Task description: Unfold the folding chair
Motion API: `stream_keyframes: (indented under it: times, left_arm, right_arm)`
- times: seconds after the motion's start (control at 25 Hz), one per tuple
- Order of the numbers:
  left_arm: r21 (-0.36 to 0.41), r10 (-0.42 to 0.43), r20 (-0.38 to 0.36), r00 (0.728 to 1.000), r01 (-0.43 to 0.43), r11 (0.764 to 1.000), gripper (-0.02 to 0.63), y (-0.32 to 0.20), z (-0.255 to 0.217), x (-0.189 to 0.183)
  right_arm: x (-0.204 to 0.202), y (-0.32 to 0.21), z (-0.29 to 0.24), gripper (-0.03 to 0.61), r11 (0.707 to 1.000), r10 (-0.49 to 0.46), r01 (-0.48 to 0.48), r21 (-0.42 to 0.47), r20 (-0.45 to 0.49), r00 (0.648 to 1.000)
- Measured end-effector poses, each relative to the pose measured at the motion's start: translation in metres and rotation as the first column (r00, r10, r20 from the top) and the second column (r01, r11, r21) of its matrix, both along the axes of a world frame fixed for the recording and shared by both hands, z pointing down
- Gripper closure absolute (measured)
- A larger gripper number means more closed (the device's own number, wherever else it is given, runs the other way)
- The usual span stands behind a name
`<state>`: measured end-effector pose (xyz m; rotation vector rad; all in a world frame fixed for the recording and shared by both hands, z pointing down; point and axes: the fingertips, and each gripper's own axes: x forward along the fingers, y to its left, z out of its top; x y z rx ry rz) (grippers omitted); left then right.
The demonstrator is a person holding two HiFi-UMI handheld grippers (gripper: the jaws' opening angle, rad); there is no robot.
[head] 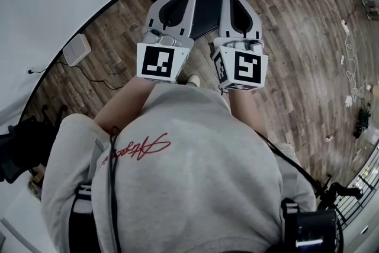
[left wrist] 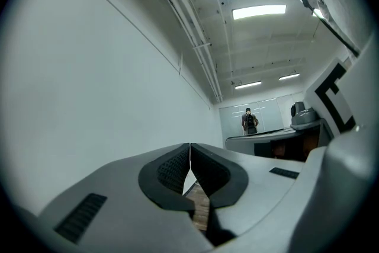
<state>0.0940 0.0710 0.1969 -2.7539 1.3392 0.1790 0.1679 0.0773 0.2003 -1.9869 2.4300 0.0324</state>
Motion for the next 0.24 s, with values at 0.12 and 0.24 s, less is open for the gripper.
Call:
stream_keyframes:
  times: [0.12, 0.24]
  left_arm:
    - [-0.003, -0.001, -0.001, 1.0, 0.001, 1.0, 0.597, 0.0039, 0.0008, -0.0003]
    - [-0.007, -0.001, -0.005, 1.0, 0.001, 1.0, 0.597, 0.0087, 0.0016, -0.001]
  right_arm:
    - [0.0003, 0.0039, -0.0005, 0.565, 1.0, -0.001, 0.001, 0.002, 0.001, 1.0]
    - [-0.0007, 0.0094, -0.0007, 0.565, 1.0, -0.003, 0.003, 0.007, -0.001, 1.0]
